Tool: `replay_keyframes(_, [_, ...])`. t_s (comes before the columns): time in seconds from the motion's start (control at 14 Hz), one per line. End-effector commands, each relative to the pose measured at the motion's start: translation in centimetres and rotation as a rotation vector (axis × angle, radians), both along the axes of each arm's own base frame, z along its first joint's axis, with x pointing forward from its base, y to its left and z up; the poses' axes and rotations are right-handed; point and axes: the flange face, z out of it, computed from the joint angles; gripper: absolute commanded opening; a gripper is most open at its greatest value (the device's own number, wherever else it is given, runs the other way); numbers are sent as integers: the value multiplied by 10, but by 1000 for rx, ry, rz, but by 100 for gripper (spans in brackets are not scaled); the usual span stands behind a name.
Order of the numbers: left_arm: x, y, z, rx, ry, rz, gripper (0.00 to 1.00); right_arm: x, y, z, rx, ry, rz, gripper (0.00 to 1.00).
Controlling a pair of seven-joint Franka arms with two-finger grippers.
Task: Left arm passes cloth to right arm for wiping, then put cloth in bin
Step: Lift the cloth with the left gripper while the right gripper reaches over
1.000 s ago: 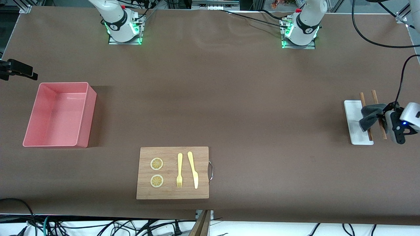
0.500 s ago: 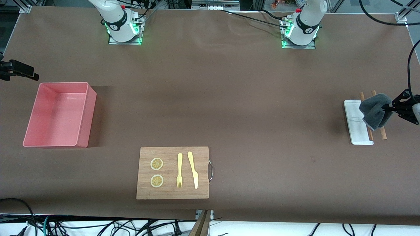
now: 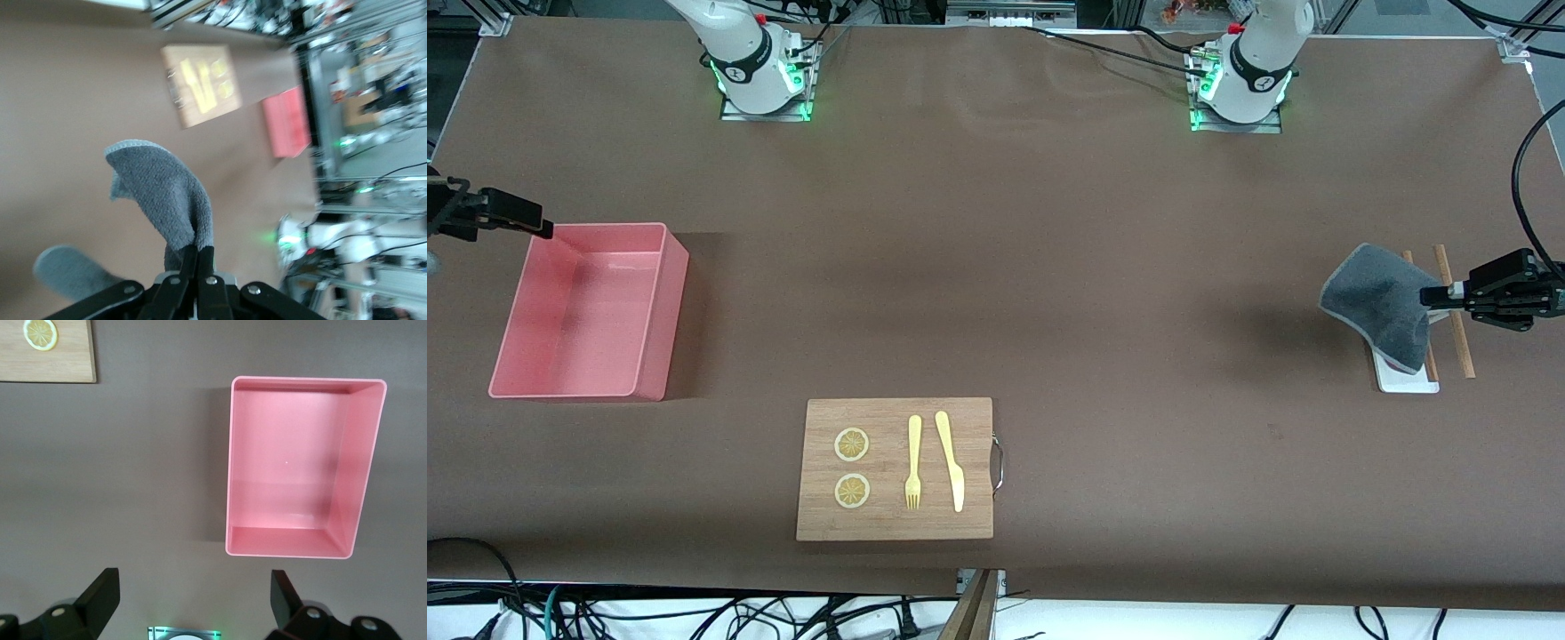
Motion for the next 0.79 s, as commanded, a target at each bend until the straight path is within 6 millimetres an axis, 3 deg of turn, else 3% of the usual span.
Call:
replay_keyframes(0.0, [13,-32,-22,-238,31,-9,0,4,-3,-4,1,4,11,100])
replay_keyframes(0.14, [24,-82,-33,-355,47,-47,0,5,-3,-7,3,12,8,100])
replay_keyframes(0.43, [42,-176,-43,-418,-3,-91,0,11,16,-16,7,23,-51,100])
replay_keyframes(0.71, [49,-236,-45,-382,-41,-77,0,24,88,-32,-14,14,-146,100])
